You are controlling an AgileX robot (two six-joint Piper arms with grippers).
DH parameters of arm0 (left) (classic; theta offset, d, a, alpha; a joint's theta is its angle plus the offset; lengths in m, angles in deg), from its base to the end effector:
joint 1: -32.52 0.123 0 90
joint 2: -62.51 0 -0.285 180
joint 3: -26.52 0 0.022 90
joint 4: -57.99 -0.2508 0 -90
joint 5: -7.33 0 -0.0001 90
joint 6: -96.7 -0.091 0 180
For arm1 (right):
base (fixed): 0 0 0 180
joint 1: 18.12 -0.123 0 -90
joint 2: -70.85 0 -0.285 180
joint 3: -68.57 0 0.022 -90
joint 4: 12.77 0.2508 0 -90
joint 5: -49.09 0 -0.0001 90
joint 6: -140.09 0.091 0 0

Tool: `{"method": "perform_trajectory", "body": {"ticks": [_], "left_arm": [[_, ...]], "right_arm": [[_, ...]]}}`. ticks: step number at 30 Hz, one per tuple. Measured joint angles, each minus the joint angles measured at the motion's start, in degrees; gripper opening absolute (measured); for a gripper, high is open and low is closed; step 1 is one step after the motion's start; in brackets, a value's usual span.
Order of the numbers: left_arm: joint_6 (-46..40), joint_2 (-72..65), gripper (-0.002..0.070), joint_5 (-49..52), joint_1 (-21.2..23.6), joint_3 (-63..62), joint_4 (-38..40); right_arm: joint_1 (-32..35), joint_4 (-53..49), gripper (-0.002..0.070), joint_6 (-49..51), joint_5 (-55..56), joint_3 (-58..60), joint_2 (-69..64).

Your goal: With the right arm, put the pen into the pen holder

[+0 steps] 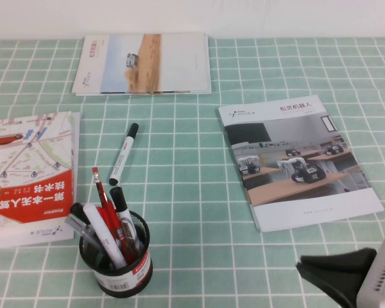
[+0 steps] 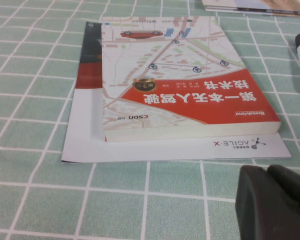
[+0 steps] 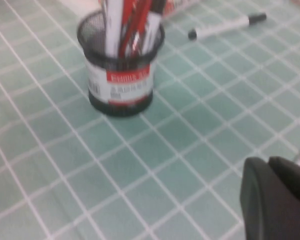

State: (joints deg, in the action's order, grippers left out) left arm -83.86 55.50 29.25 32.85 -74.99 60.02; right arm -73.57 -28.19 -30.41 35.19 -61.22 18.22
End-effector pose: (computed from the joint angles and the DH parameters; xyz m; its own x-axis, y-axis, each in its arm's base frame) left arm 0.0522 -0.0009 0.1721 -0.2992 -0.0248 -0.9539 -0.0001 0.9997 -0.0260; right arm 0.0943 0.1267 0.2750 -0.1742 -0.4214 -0.8900 -0.8098 0.5755 -0.1139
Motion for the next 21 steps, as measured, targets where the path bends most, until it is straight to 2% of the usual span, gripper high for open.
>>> {"method": "perform_trajectory", "body": {"ticks": [6,9,16,21], "left_arm": [[0.0,0.0,-0.0004,0.0,0.0,0.0,0.0],[0.0,0.0,-0.0004,0.0,0.0,0.0,0.0],[0.0,0.0,-0.0004,0.0,0.0,0.0,0.0],[0.0,0.0,-0.0004,0.0,0.0,0.0,0.0]], "right_arm": [[0.34,0.07,-0.0019,4.95,-5.69,0.32,0.25],[3.82,-0.63,-0.0019,6.62,-6.02,1.82,1.48],[27.37,1.53,-0.0019,7.34,7.46,15.97,12.26],[40.7,1.65,-0.0019,7.34,11.05,25.58,24.06]]}}
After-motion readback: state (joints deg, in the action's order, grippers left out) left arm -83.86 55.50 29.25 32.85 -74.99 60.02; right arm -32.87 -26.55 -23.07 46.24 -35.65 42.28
